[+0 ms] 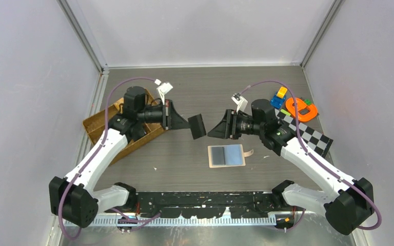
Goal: Put the credit cards into the card holder
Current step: Insert the credit card into the card slot.
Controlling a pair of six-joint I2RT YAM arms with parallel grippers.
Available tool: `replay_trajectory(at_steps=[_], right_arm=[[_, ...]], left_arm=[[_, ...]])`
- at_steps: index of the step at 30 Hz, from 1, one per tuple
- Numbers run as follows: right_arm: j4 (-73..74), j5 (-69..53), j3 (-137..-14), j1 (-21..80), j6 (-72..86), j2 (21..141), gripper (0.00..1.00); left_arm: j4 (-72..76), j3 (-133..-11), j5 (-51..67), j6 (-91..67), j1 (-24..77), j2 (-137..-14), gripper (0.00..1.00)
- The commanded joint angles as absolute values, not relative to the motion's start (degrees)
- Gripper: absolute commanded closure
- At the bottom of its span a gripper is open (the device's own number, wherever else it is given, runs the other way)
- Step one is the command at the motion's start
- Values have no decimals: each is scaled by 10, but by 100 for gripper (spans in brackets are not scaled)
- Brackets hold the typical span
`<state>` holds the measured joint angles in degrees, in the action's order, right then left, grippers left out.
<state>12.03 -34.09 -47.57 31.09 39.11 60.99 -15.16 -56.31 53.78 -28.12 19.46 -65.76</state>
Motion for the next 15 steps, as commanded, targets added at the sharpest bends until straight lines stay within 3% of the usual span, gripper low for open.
replay_trajectory(at_steps=[1, 8, 12, 14, 15], right_arm=[[42, -438, -491, 310, 419, 601, 43], [13, -455, -485, 310, 439, 595, 47], [9, -449, -480, 310, 449, 594, 83], [55, -422, -488, 310, 428, 593, 99], [87, -401, -493, 309, 411, 592, 99]], left_arm=[[-82, -574, 605, -314, 245, -672, 100], [-72, -586, 596, -315, 284, -699, 100], [-68, -586, 568, -319, 294, -708, 98], [-69, -583, 548, -326, 295, -711, 77], [-69, -580, 533, -329, 295, -712, 62]])
